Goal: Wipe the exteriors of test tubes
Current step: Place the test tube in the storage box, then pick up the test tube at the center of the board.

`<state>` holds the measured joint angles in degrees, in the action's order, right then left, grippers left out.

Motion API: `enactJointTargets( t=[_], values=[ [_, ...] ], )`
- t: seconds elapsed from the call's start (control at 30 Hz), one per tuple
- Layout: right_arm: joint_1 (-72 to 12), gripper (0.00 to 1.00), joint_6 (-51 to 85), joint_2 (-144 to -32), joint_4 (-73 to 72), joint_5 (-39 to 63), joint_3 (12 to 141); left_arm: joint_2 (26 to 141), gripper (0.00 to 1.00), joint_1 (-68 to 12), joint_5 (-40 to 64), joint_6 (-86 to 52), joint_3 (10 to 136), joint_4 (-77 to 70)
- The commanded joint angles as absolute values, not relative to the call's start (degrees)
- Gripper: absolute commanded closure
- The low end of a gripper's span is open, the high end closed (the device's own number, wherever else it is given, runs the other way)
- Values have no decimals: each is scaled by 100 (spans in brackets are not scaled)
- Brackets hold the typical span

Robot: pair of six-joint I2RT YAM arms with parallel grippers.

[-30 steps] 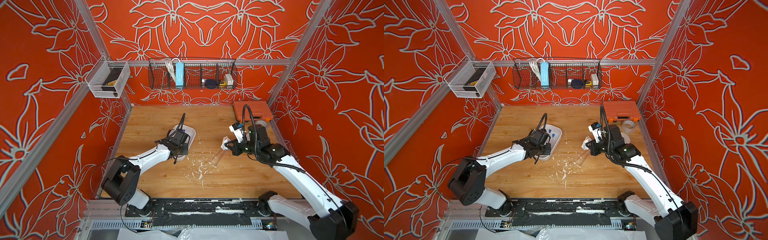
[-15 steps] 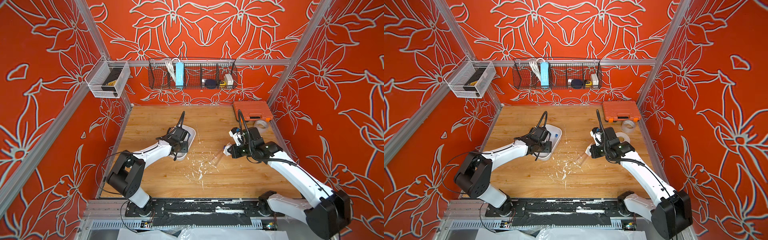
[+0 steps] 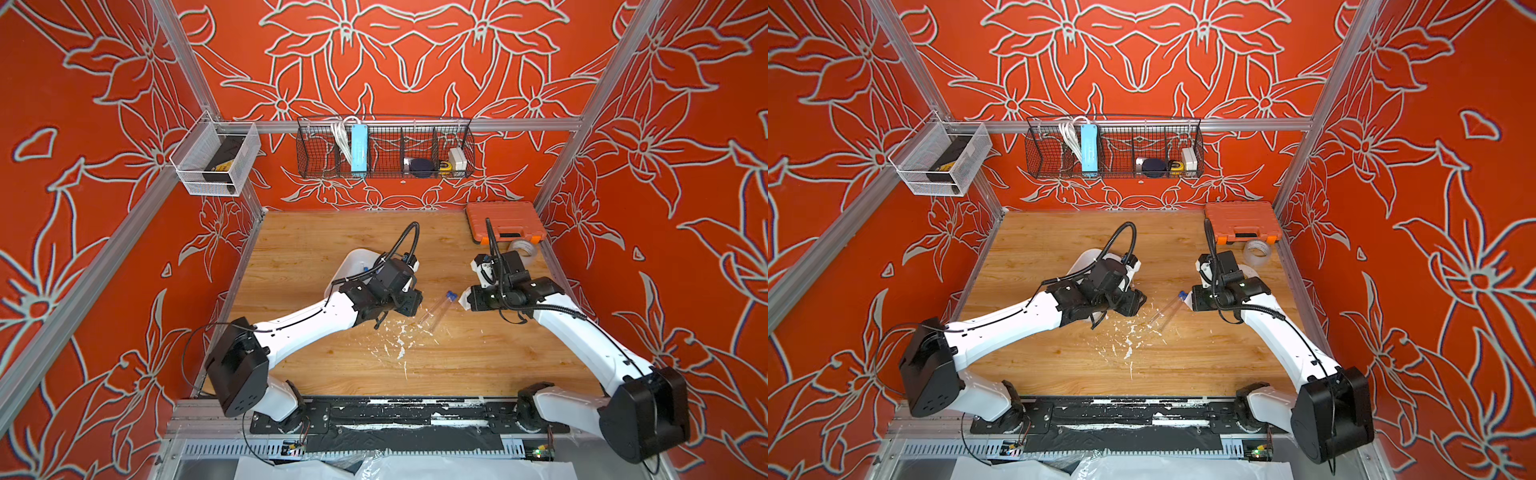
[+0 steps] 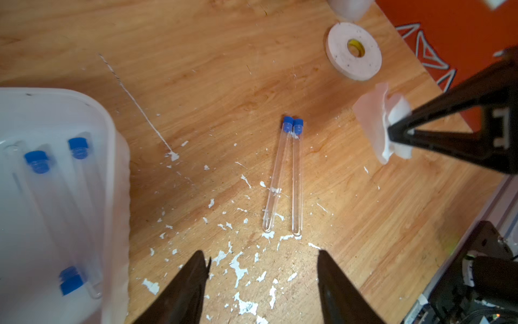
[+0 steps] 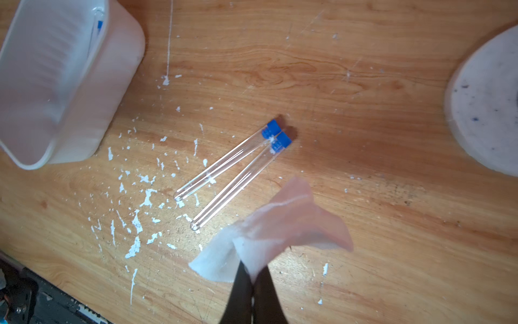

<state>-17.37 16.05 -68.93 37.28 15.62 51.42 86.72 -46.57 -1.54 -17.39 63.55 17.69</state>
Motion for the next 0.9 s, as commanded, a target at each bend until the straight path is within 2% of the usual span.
enactJointTargets(
  t=[0.0,0.47,0.87],
  values=[
    [-1525,100,1661,-6763,3788,1761,4924,9084,43,-4730,9,-1518,6256,1503],
    [-1327,100,1831,-6596,3472,2073,4546,10503,50,-5224,-228,-1050,6659,1065],
    [-1315,100,1817,-6548,3376,2180,4463,11161,59,-5326,-1239,-1080,6847,1228]
  ],
)
